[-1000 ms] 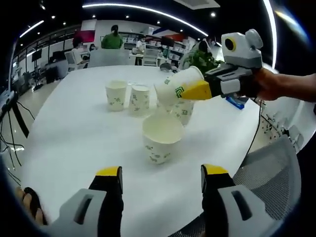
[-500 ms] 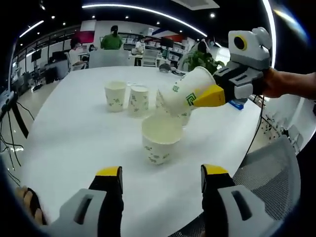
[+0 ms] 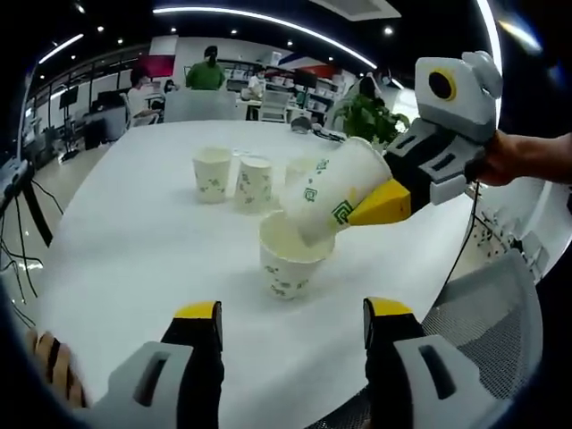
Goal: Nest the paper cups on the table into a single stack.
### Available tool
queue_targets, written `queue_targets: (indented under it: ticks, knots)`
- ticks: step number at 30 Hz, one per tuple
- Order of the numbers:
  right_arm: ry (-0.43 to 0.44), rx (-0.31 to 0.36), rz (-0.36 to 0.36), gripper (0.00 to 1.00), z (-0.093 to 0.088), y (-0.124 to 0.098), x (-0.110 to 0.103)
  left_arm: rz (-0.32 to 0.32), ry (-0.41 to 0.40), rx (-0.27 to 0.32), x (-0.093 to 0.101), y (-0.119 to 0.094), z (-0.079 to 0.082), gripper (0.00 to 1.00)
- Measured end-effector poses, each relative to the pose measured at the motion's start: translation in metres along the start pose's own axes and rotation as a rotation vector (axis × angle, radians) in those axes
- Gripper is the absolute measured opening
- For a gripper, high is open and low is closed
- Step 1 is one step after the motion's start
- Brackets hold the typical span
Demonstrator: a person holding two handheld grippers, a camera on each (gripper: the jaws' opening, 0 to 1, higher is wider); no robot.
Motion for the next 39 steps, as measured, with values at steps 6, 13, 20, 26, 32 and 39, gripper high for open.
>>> queue_targets:
  ticks: [6,13,20,26,32,39]
  knots:
    - [-0.018,-0.025,0.016,0.00,-0.001,0.004,0.003,-0.004,0.002,-0.001,0.000,0.001,0.000,0.62]
    - [-0.029,-0.037,0.022,0.00,-0.001,0.012,0.008,-0.002,-0.004,0.000,-0.002,0.001,0.000,0.62]
    - [-0.056,-0.049,0.025,0.00,0.000,0.016,0.010,-0.009,0.000,-0.003,0.001,0.001,0.000,0.62]
    - [-0.053,-0.049,0.027,0.00,-0.001,0.019,0.009,-0.009,-0.002,-0.005,-0.001,0.002,0.000,0.62]
    - [-0.057,-0.049,0.032,0.00,-0.001,0.023,0.007,-0.009,-0.006,-0.003,-0.001,0.002,-0.001,0.62]
    - [-0.053,-0.058,0.042,0.01,-0.003,0.028,0.005,-0.009,-0.007,-0.003,0.000,0.001,0.000,0.61]
Point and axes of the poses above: the point that each gripper's makers call its tool centre point, and the gripper's own axes: y roughly forward along the fingers, x roughly to its right, z roughly out of its top, the point moved 9 cm from there along -y, roughly backward along the fingers, and after that the axes turned 7 degrees about x, right-handed, at the moved point
